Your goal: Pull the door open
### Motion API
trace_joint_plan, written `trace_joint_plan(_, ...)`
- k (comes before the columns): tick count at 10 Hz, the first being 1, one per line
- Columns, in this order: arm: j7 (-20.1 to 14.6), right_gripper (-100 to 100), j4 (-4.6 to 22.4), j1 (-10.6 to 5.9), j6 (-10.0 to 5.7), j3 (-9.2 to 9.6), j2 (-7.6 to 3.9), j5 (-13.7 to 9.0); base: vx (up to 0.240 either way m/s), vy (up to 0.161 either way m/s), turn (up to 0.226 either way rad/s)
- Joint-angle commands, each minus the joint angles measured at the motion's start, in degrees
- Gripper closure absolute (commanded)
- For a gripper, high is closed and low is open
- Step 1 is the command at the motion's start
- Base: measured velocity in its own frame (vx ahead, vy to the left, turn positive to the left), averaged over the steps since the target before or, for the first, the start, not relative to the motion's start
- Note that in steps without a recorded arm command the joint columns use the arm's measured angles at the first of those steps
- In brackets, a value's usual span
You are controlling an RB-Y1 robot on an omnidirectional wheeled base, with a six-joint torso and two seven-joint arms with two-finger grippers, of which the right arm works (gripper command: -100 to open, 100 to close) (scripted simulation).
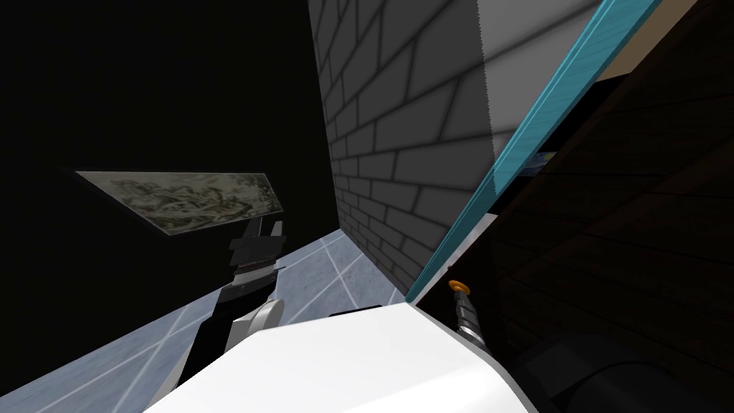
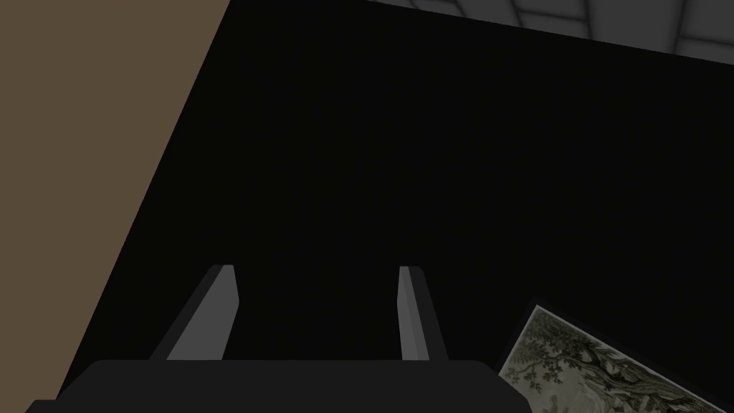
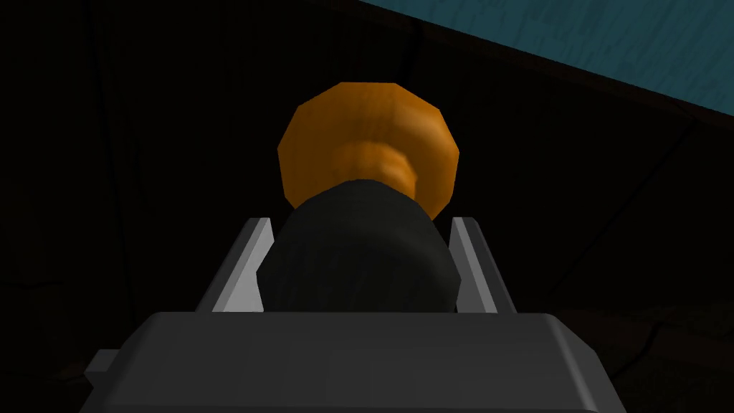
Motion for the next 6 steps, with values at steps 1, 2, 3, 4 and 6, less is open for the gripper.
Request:
trace_joint_plan(1, -2.86, 100, 0.06, 0.07, -0.13, 0.08, 0.14, -0.25, -0.033, 0.017, 0.04)
trace_joint_plan(2, -3.35, 100, 0.06, 0.07, -0.13, 0.08, 0.14, -0.25, -0.027, 0.009, 0.031)
trace_joint_plan(3, -5.54, 100, 0.15, 0.14, -0.2, 0.03, 0.11, -0.5, -0.032, 0.006, 0.054)
trace_joint_plan(4, -5.74, 100, 0.15, 0.14, -0.2, 0.03, 0.11, -0.5, -0.024, 0.007, 0.033)
trace_joint_plan(6, -9.43, 100, 0.34, 0.28, -0.36, -0.06, 0.06, -0.99, -0.031, 0.017, 0.067)
